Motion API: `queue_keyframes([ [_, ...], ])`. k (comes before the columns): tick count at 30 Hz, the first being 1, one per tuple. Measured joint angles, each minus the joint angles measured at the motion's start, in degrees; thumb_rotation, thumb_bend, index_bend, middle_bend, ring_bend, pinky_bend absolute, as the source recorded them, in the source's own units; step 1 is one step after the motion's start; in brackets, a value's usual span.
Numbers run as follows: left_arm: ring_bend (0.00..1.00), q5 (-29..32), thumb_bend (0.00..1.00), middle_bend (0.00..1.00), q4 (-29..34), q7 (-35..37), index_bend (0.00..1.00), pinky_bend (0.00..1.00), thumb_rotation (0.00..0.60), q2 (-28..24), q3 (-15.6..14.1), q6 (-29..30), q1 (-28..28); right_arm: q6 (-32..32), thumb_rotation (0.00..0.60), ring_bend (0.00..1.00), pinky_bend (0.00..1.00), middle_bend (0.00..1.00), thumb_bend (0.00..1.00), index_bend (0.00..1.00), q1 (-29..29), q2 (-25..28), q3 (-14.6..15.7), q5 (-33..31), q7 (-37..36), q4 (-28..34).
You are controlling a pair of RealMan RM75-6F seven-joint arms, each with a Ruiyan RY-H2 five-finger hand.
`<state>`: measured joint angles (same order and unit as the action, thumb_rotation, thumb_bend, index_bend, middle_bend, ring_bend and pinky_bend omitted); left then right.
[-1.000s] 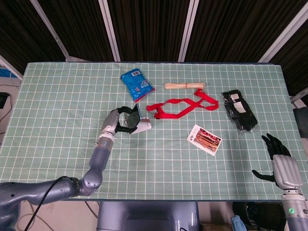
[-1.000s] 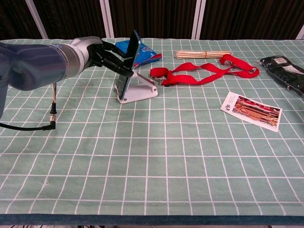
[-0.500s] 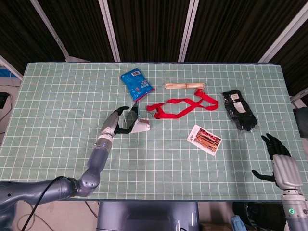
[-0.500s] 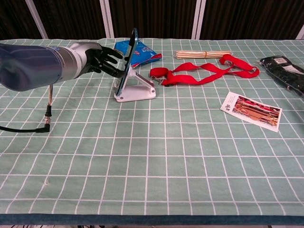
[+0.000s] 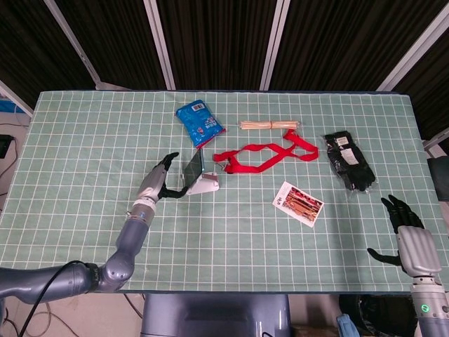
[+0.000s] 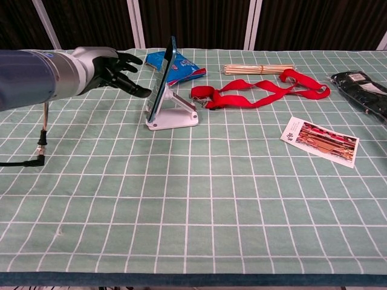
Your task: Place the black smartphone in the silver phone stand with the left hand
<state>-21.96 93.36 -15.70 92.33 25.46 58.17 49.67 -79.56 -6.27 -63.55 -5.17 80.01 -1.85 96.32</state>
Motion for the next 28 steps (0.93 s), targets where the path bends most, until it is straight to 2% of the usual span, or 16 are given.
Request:
queue_keyframes([
  [4, 0.00, -3.20, 0.20, 0.00, 3.32, -1.47, 0.00, 0.00, 0.600, -3.03, -2.83, 2.07, -1.68, -0.17, 0.600, 0.00, 0.15, 0.00, 0.18, 0.00, 0.02, -0.05, 0.02, 0.13, 0.30, -0.09],
  [7, 0.00, -7.71, 0.19, 0.00, 5.90, -2.46, 0.00, 0.00, 0.600, -5.37, -5.52, 4.23, -3.44, -0.42, 0.600, 0.00, 0.15, 0.00, 0.18, 0.00, 0.07, -0.11, 0.05, 0.35, 0.53, -0.19],
  [10, 0.00, -13.83, 0.19, 0.00, 8.24, -3.20, 0.00, 0.00, 0.600, -7.88, -8.73, 6.69, -5.63, -0.67, 0.600, 0.00, 0.15, 0.00, 0.18, 0.00, 0.10, -0.21, 0.08, 0.66, 0.76, -0.35],
  [14, 0.00, -25.07, 0.17, 0.00, 10.21, -4.11, 0.00, 0.00, 0.600, -11.47, -14.25, 11.19, -9.37, -1.02, 0.600, 0.00, 0.15, 0.00, 0.18, 0.00, 0.12, -0.37, 0.19, 1.14, 1.39, -0.69],
  [21, 0.00, -45.15, 0.13, 0.00, 10.40, -4.55, 0.00, 0.00, 0.600, -18.30, -25.80, 23.14, -19.60, -1.72, 0.600, 0.00, 0.15, 0.00, 0.18, 0.00, 0.18, -0.87, 0.33, 1.75, 3.24, -1.33],
  [24, 0.00, -50.29, 0.13, 0.00, 9.16, -4.28, 0.00, 0.00, 0.600, -20.82, -30.21, 28.79, -25.12, -2.00, 0.600, 0.00, 0.15, 0.00, 0.18, 0.00, 0.20, -1.15, 0.36, 1.91, 4.07, -1.48],
  [28, 0.00, -53.26, 0.13, 0.00, 6.59, -3.40, 0.00, 0.00, 0.600, -22.71, -32.97, 33.30, -29.97, -2.37, 0.600, 0.00, 0.15, 0.00, 0.18, 0.00, 0.25, -1.41, 0.35, 2.08, 4.72, -1.63],
])
